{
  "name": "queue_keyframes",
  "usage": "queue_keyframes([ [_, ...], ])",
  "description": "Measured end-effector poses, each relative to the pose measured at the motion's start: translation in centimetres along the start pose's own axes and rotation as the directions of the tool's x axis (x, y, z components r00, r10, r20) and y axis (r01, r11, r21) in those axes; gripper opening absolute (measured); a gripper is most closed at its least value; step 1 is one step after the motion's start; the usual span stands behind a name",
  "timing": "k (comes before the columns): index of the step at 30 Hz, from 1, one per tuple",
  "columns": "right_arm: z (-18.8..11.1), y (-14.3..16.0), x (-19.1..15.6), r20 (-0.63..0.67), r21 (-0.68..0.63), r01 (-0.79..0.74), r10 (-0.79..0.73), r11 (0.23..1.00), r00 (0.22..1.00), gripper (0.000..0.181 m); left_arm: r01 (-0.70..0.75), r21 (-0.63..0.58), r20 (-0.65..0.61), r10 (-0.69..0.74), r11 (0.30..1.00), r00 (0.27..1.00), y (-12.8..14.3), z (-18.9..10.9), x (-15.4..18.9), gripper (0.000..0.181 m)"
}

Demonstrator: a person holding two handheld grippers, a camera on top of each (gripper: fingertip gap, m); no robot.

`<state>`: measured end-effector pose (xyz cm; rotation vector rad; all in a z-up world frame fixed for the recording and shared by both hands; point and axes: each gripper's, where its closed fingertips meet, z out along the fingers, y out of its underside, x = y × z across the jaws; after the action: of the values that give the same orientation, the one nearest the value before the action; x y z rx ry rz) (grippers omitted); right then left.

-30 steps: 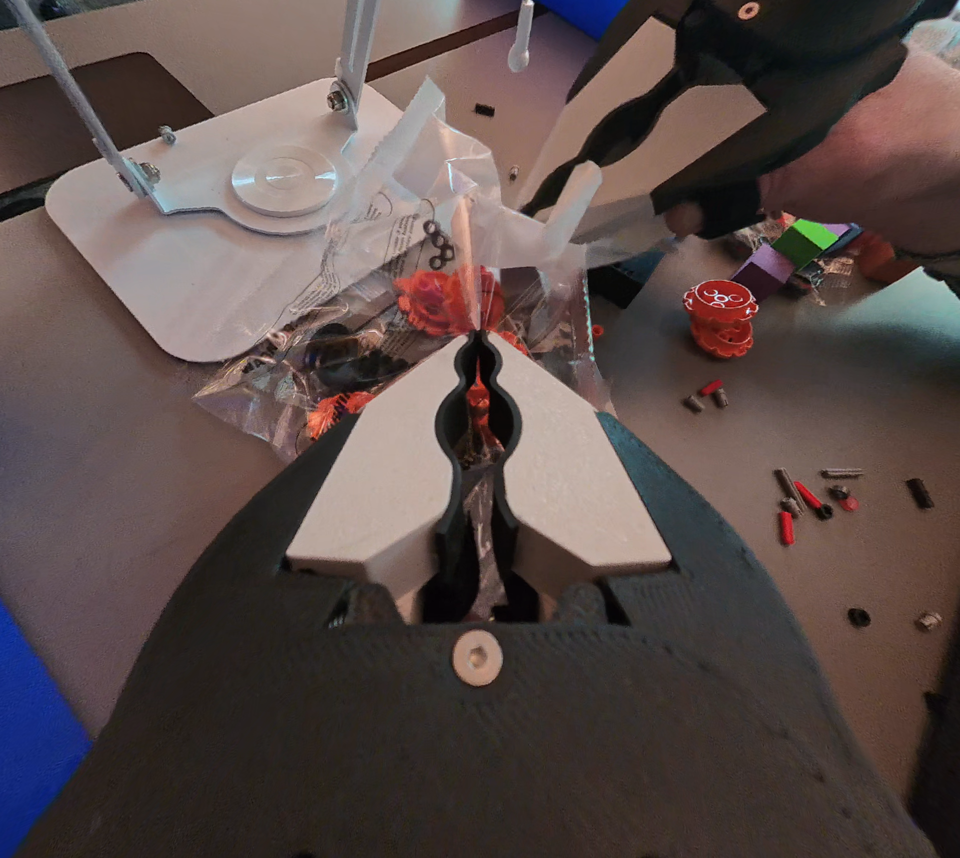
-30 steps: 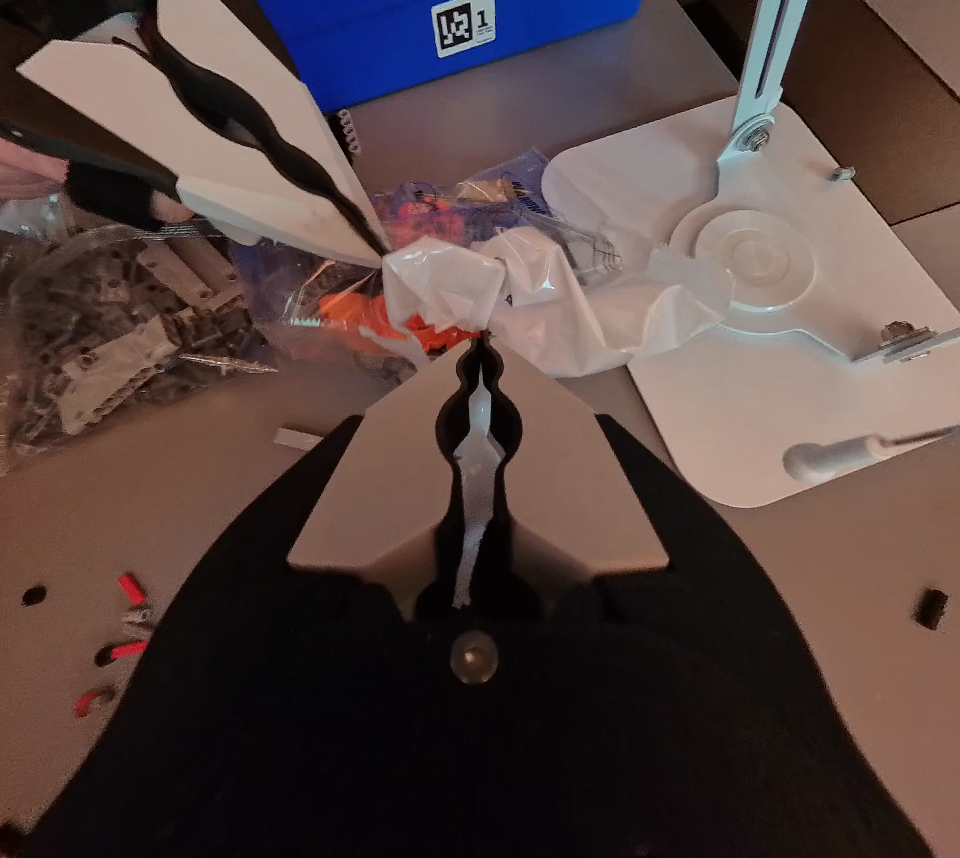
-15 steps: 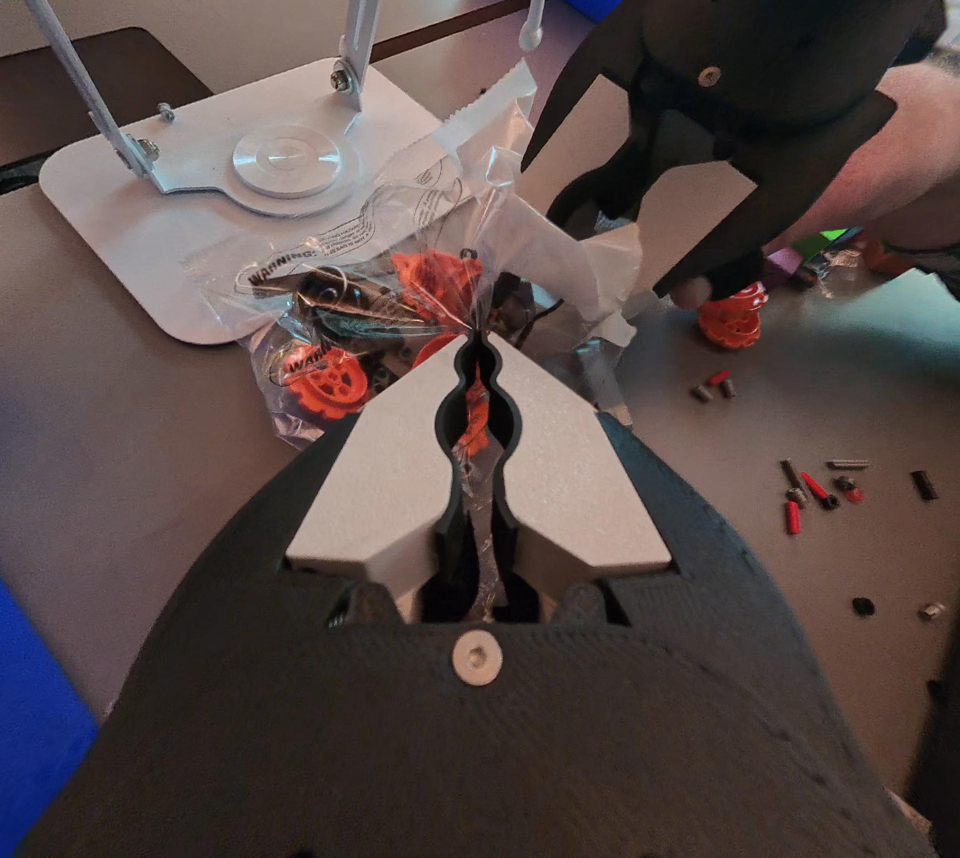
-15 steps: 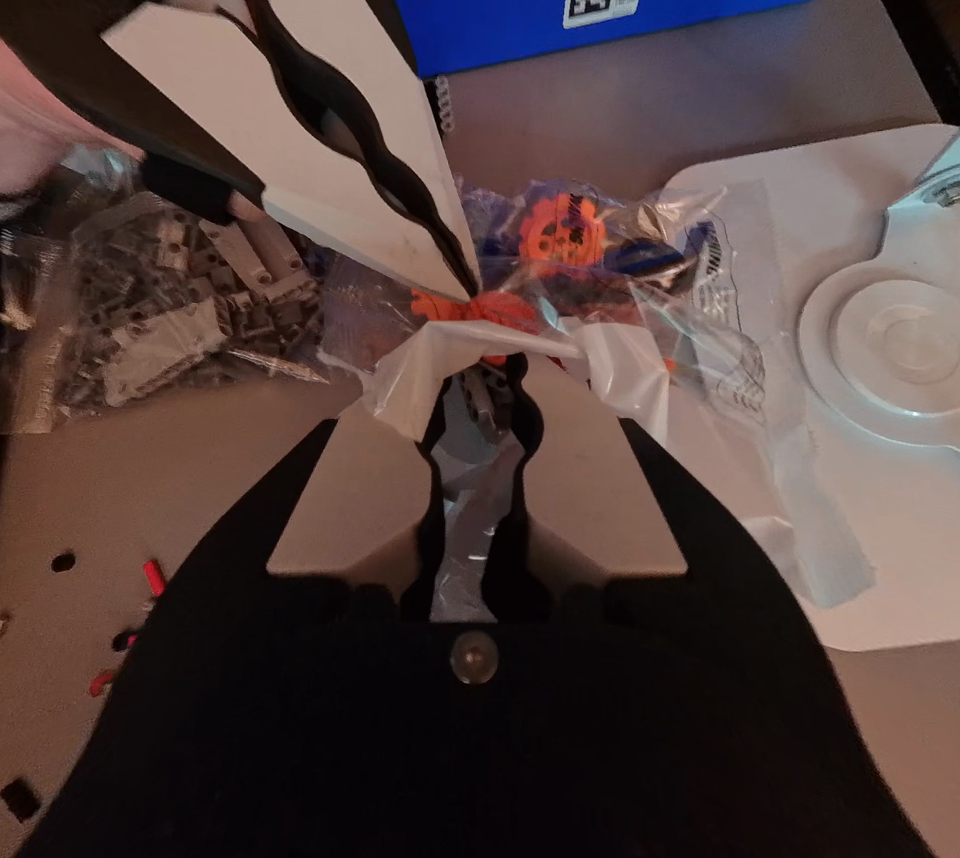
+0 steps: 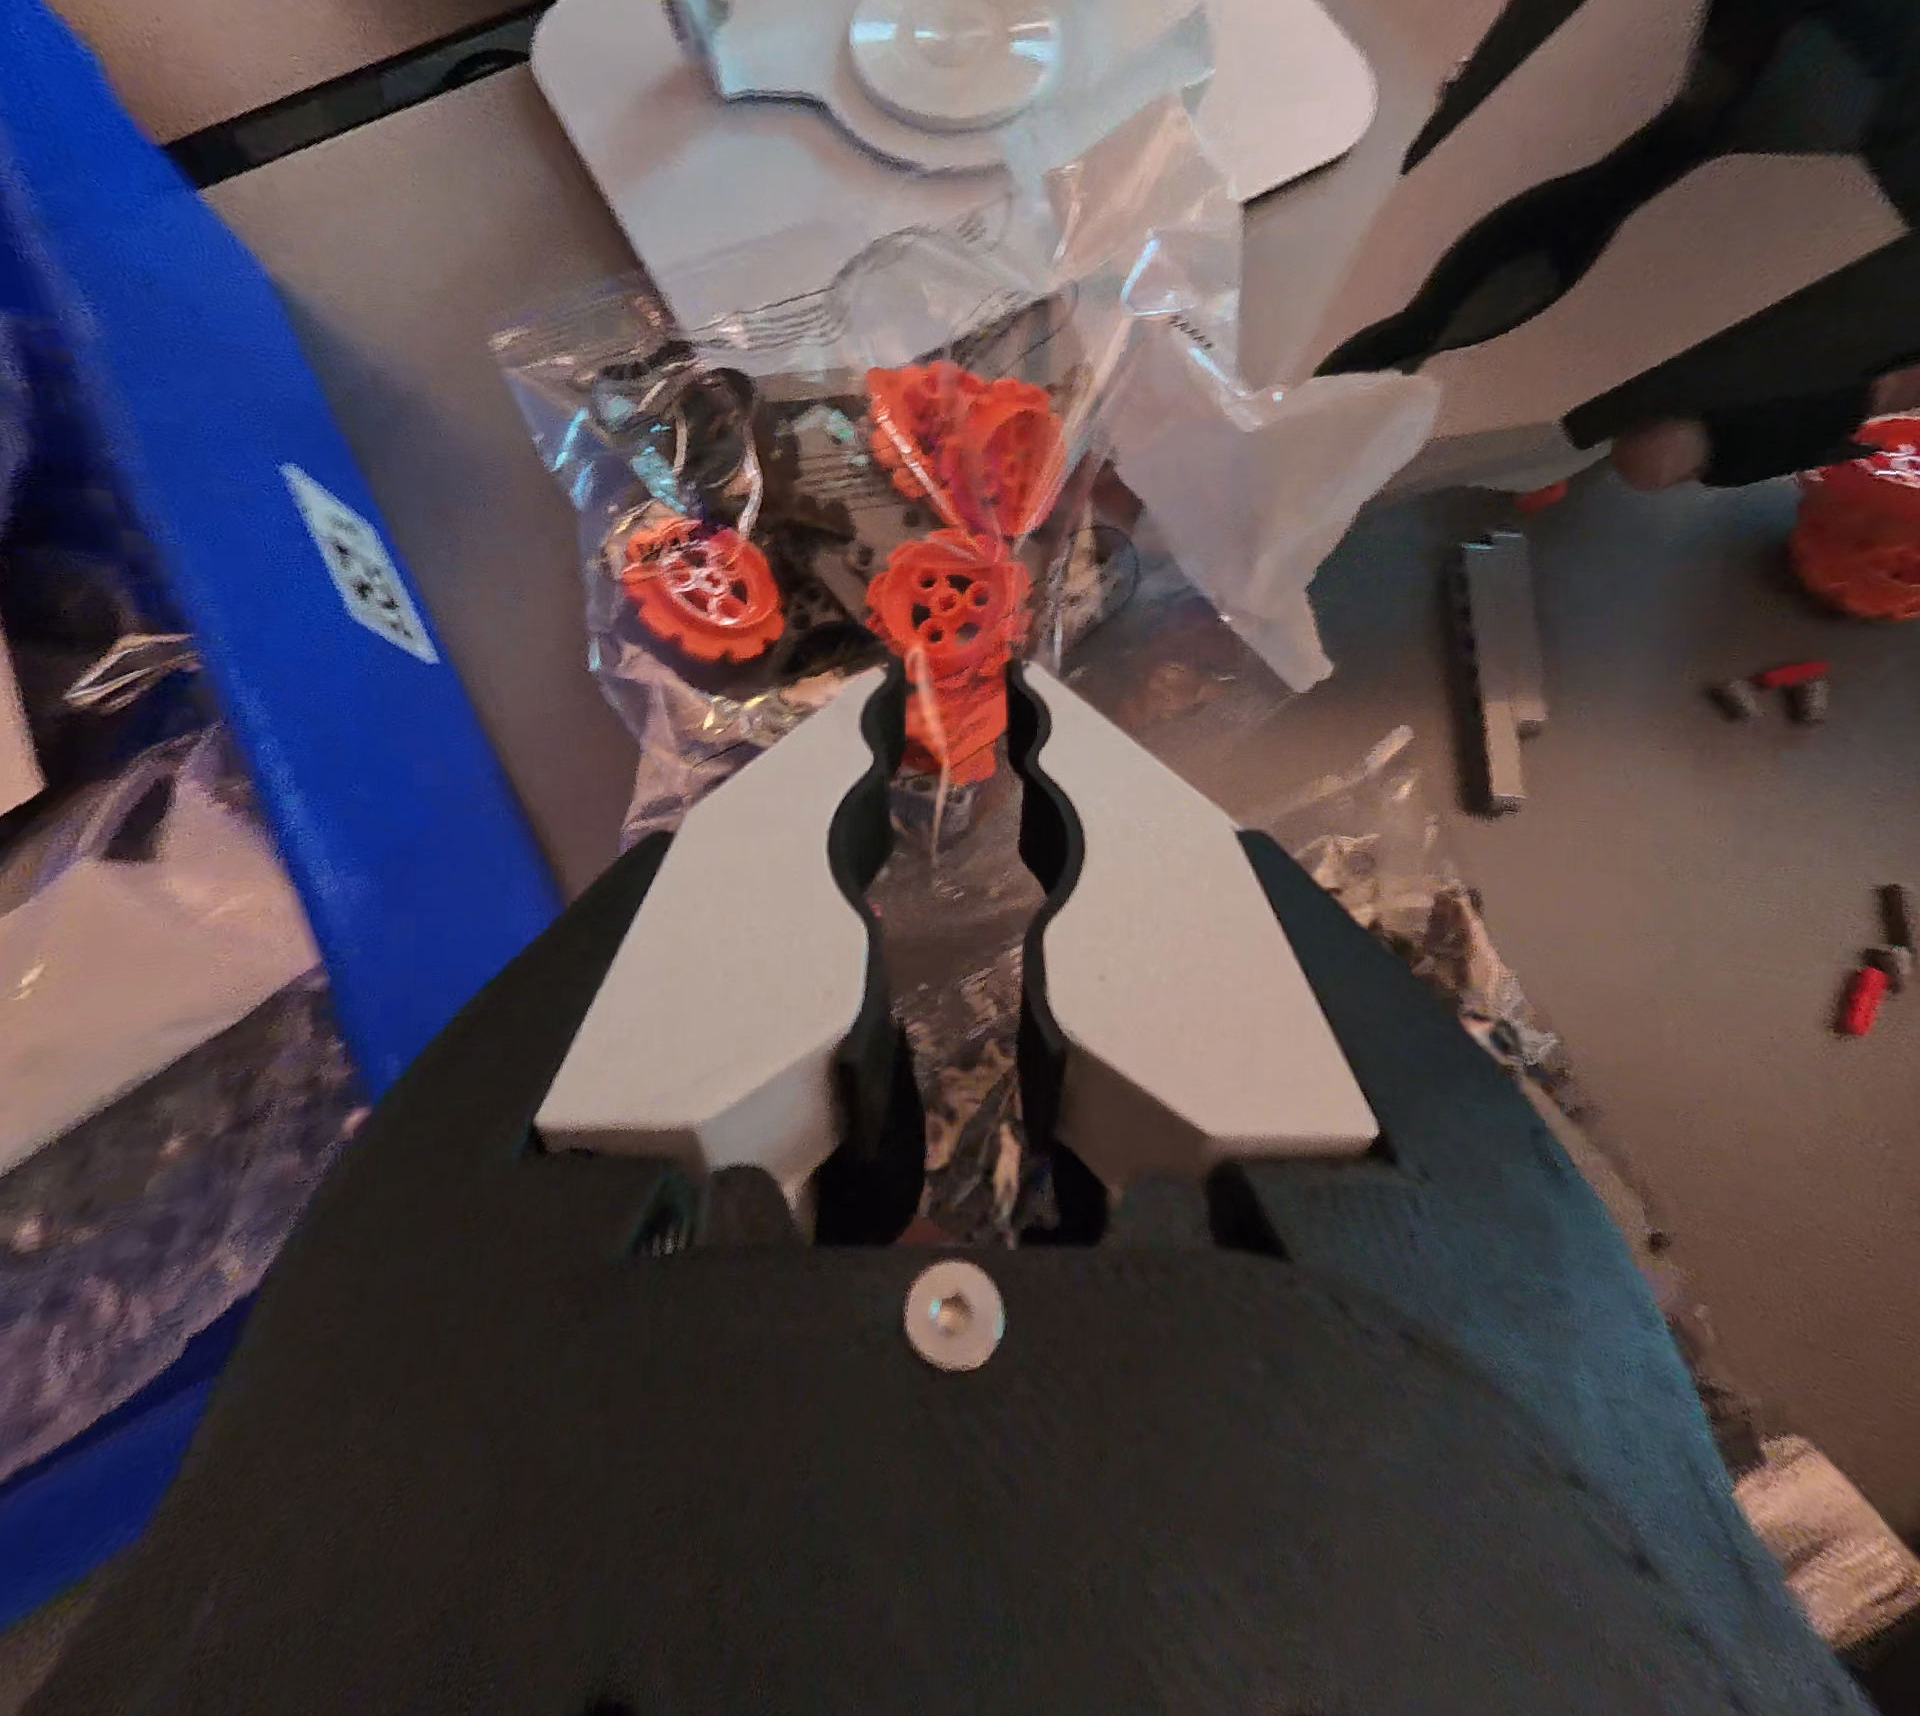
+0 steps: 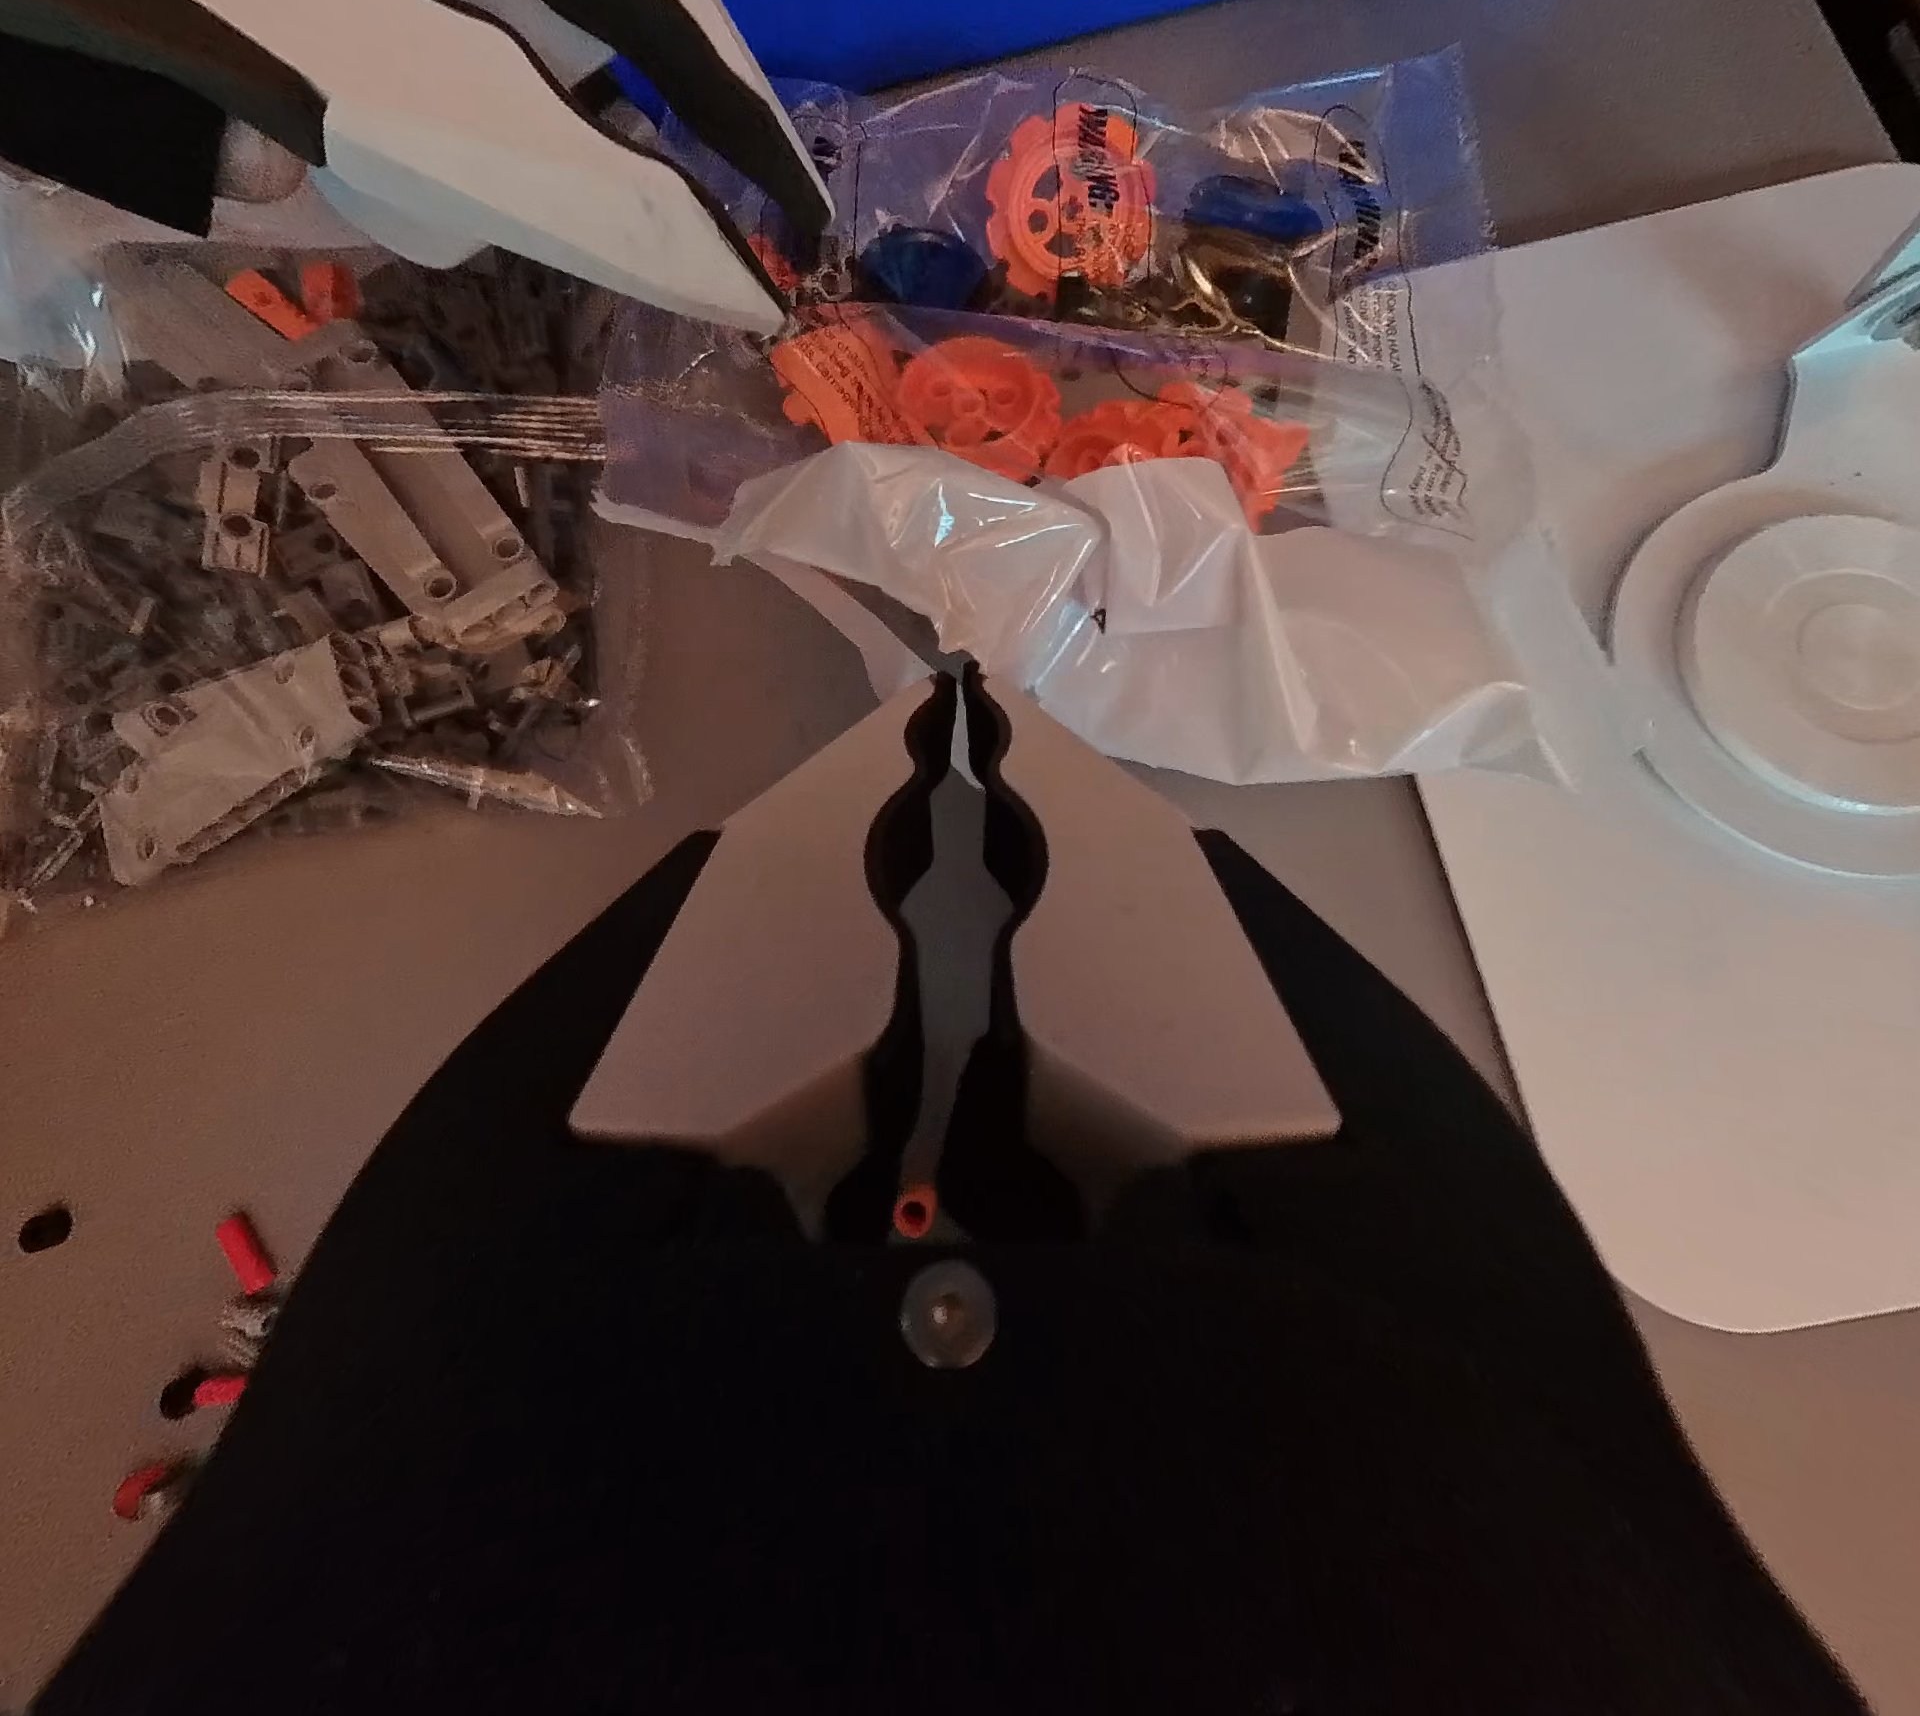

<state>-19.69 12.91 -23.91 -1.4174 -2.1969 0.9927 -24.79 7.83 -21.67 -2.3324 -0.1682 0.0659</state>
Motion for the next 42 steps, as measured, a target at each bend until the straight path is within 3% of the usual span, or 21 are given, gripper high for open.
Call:
queue_keyframes([
  [6,0.1,-1.5,-0.3,-0.017,0.018,0.035,-0.035,0.999,0.999,0.003,0.029,0.022,0.043,-0.030,0.999,0.999,0.0,-1.1,-1.3,0.014],
  [11,-2.0,-2.7,-0.6,-0.067,-0.039,0.177,-0.179,0.984,0.982,0.019,-0.020,0.012,0.081,0.019,1.000,0.997,-0.2,-1.7,-1.3,0.012],
  [17,-0.7,-2.3,-0.9,-0.006,-0.063,0.130,-0.131,0.989,0.991,0.023,-0.082,-0.182,0.091,0.099,0.980,0.991,3.0,1.1,-0.9,0.017],
  [23,0.9,-0.7,-0.5,0.010,-0.126,0.079,-0.078,0.989,0.997,0.033,-0.113,-0.207,0.043,0.124,0.972,0.991,3.1,3.2,0.4,0.010],
  [27,-0.8,0.4,0.3,-0.031,-0.191,0.111,-0.119,0.975,0.992,0.030,-0.140,-0.197,0.058,0.154,0.970,0.986,2.6,3.5,0.6,0.010],
  [31,-3.8,2.0,-0.6,0.006,-0.239,0.231,-0.236,0.943,0.972,0.029,-0.180,-0.088,0.060,0.186,0.980,0.981,0.3,2.0,1.3,0.020],
  [36,-4.5,5.6,-2.9,0.165,-0.290,0.364,-0.328,0.885,0.930,0.023,-0.309,0.000,-0.167,0.304,0.951,0.938,-0.6,0.9,7.7,0.018],
  [42,-3.2,7.1,-3.3,0.204,-0.300,0.435,-0.388,0.849,0.899,0.017,-0.471,-0.131,-0.313,0.414,0.873,0.855,2.8,2.9,12.3,0.012],
])
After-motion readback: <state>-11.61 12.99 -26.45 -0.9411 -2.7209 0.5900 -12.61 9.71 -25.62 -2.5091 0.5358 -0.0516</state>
